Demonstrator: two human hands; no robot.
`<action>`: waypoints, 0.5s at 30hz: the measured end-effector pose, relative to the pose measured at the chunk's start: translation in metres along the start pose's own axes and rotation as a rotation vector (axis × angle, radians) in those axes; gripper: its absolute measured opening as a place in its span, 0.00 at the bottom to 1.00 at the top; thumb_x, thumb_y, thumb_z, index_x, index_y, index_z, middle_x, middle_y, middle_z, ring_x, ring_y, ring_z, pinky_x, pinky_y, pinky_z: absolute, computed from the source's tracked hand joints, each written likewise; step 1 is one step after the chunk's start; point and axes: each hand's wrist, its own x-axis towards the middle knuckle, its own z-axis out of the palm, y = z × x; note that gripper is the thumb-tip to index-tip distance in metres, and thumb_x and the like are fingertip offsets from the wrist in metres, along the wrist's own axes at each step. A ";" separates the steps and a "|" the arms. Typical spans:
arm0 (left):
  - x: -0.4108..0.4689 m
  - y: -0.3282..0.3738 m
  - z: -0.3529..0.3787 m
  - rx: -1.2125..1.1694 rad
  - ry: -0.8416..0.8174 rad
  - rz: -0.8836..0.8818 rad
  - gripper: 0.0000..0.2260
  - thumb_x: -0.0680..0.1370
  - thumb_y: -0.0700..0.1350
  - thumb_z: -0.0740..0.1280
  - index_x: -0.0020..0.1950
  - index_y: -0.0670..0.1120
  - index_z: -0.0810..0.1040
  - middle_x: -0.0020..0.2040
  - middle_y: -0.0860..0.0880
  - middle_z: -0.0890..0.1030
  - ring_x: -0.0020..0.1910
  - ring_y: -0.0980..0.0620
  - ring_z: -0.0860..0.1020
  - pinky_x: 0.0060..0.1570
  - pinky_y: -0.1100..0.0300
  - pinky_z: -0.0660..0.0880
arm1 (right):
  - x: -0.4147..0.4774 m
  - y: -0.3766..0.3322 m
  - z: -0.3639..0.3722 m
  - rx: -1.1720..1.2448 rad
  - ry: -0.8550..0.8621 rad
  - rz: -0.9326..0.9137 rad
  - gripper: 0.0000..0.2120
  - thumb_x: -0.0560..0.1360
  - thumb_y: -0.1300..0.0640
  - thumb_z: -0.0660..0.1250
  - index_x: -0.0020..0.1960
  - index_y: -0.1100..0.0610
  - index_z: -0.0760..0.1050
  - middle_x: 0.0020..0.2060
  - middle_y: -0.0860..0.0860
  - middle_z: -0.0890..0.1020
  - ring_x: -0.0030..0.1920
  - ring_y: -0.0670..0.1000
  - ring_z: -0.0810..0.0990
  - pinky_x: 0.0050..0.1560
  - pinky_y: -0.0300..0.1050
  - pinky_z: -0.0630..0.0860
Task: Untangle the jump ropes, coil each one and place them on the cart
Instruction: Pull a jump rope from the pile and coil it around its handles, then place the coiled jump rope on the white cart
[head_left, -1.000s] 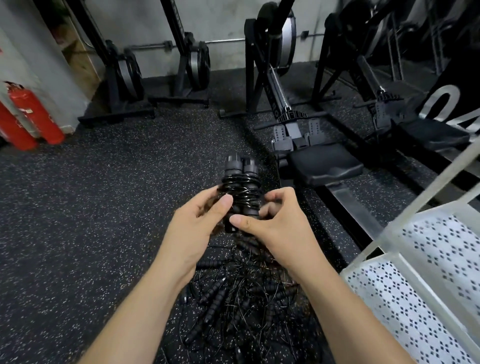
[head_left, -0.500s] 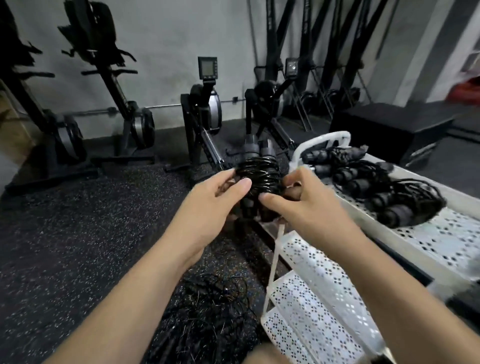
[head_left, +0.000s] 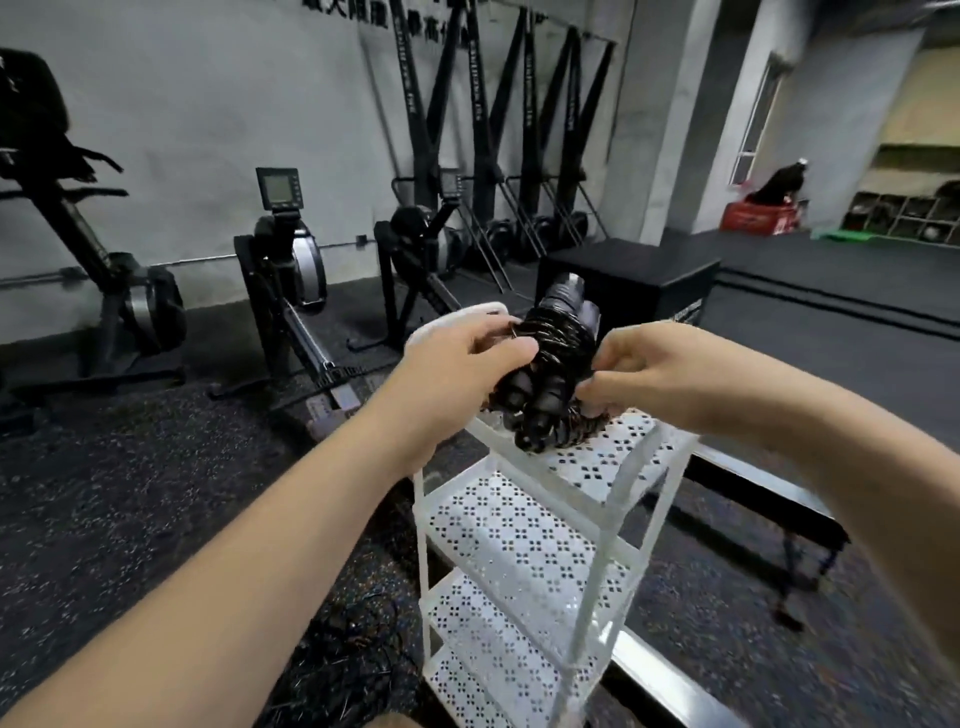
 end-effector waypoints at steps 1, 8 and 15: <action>0.004 0.001 0.007 -0.004 -0.017 -0.011 0.09 0.84 0.47 0.69 0.60 0.47 0.86 0.49 0.45 0.87 0.41 0.56 0.81 0.45 0.63 0.76 | -0.005 0.007 -0.005 0.008 -0.030 0.006 0.14 0.79 0.42 0.73 0.47 0.52 0.85 0.41 0.45 0.89 0.46 0.45 0.87 0.54 0.44 0.81; 0.018 0.000 0.038 0.096 -0.129 -0.011 0.08 0.84 0.54 0.69 0.60 0.56 0.85 0.50 0.56 0.88 0.47 0.56 0.85 0.50 0.57 0.79 | -0.019 0.042 -0.020 -0.036 -0.034 -0.024 0.12 0.79 0.41 0.75 0.45 0.50 0.84 0.40 0.48 0.86 0.42 0.48 0.82 0.46 0.47 0.76; 0.024 -0.007 0.053 0.192 -0.283 -0.042 0.09 0.85 0.57 0.66 0.59 0.56 0.84 0.53 0.50 0.89 0.54 0.48 0.87 0.64 0.43 0.81 | -0.020 0.059 -0.021 -0.162 0.005 -0.040 0.16 0.76 0.35 0.72 0.41 0.47 0.85 0.50 0.48 0.80 0.49 0.50 0.82 0.57 0.55 0.79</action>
